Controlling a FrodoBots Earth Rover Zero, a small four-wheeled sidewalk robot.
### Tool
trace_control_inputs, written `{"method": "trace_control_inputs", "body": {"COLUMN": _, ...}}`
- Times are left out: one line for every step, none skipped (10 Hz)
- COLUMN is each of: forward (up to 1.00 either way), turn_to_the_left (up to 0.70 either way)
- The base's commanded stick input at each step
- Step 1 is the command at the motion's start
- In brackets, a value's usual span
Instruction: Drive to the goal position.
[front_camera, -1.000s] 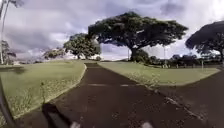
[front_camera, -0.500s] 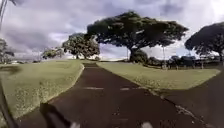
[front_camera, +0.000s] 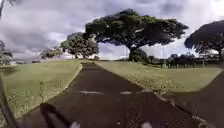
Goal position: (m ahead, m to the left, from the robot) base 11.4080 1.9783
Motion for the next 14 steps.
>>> {"method": "trace_control_inputs", "body": {"forward": 0.70, "turn_to_the_left": 0.00}}
{"method": "trace_control_inputs", "body": {"forward": 0.70, "turn_to_the_left": 0.00}}
{"method": "trace_control_inputs", "body": {"forward": 0.70, "turn_to_the_left": 0.03}}
{"method": "trace_control_inputs", "body": {"forward": 0.70, "turn_to_the_left": 0.19}}
{"method": "trace_control_inputs", "body": {"forward": 0.70, "turn_to_the_left": 0.16}}
{"method": "trace_control_inputs", "body": {"forward": 0.70, "turn_to_the_left": 0.00}}
{"method": "trace_control_inputs", "body": {"forward": 0.70, "turn_to_the_left": 0.00}}
{"method": "trace_control_inputs", "body": {"forward": 0.70, "turn_to_the_left": 0.00}}
{"method": "trace_control_inputs", "body": {"forward": 0.70, "turn_to_the_left": 0.00}}
{"method": "trace_control_inputs", "body": {"forward": 0.70, "turn_to_the_left": 0.00}}
{"method": "trace_control_inputs", "body": {"forward": 0.70, "turn_to_the_left": 0.00}}
{"method": "trace_control_inputs", "body": {"forward": 0.70, "turn_to_the_left": 0.04}}
{"method": "trace_control_inputs", "body": {"forward": 0.70, "turn_to_the_left": 0.26}}
{"method": "trace_control_inputs", "body": {"forward": 0.70, "turn_to_the_left": 0.11}}
